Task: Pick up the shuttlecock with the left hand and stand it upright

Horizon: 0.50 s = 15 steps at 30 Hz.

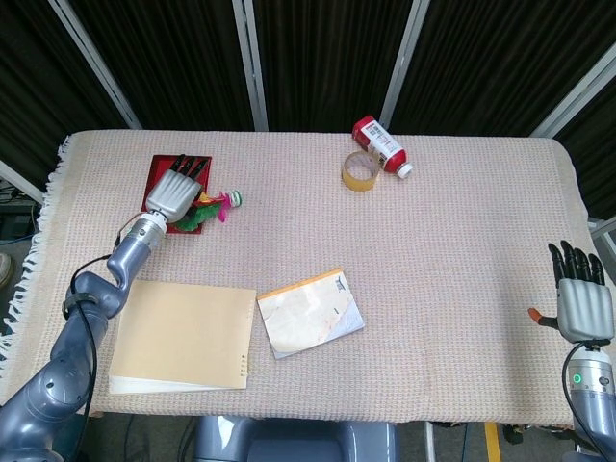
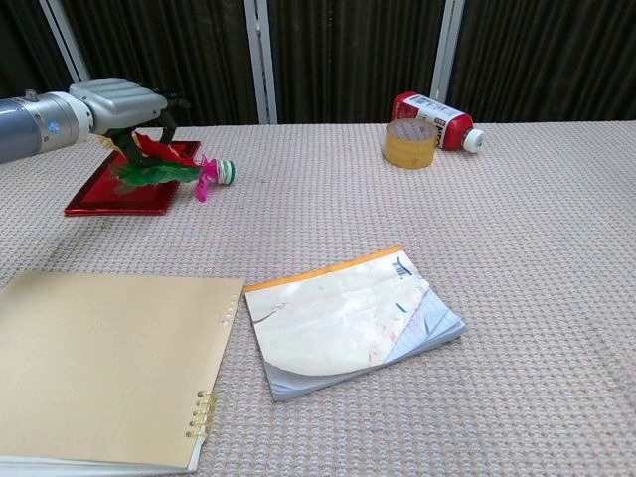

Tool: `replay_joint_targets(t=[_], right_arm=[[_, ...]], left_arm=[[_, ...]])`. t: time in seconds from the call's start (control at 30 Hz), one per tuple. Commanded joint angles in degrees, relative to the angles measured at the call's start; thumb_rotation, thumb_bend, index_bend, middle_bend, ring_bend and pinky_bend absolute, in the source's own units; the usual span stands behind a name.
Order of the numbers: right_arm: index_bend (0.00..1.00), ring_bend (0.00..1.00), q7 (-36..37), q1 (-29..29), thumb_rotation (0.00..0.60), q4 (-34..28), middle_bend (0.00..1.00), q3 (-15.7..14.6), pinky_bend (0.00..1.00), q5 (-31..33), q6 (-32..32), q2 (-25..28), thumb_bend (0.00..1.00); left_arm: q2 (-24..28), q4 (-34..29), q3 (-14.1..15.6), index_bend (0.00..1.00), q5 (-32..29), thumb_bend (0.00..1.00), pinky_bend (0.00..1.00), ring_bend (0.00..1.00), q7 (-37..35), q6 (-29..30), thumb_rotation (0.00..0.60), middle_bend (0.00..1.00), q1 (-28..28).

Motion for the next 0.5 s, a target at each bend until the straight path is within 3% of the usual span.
replay_joint_targets(t=[0.03,0.23,0.5], right_arm=[[0.0,0.0,0.08,-0.07,0.6,-0.21,0.0,-0.23,0.0,-0.44,0.2,0.09,0.07],[0.0,0.0,0.21,-0.42,0.6,-0.7,0.0,-0.57,0.0,-1.41,1.11,0.26,0.07],[0.0,0.0,1.21,-1.06,0.6,-1.71,0.0,-1.11,0.0,-3.01,2.29,0.97,0.07]], left_arm=[[2.11,-2.94,0.28,0.65,0.54,0.45,0.0,0.0,-2.12,3.42,0.6,0.0,0.19],[7.64,-11.71,0.95,0.65,1.83,0.45,0.0,0.0,-4.67,9.18,0.6,0.0,0.58],[16.88,-26.63,-0.76,0.64,0.72,0.45,0.0,0.0,2.92,14.74,0.6,0.0,2.21]])
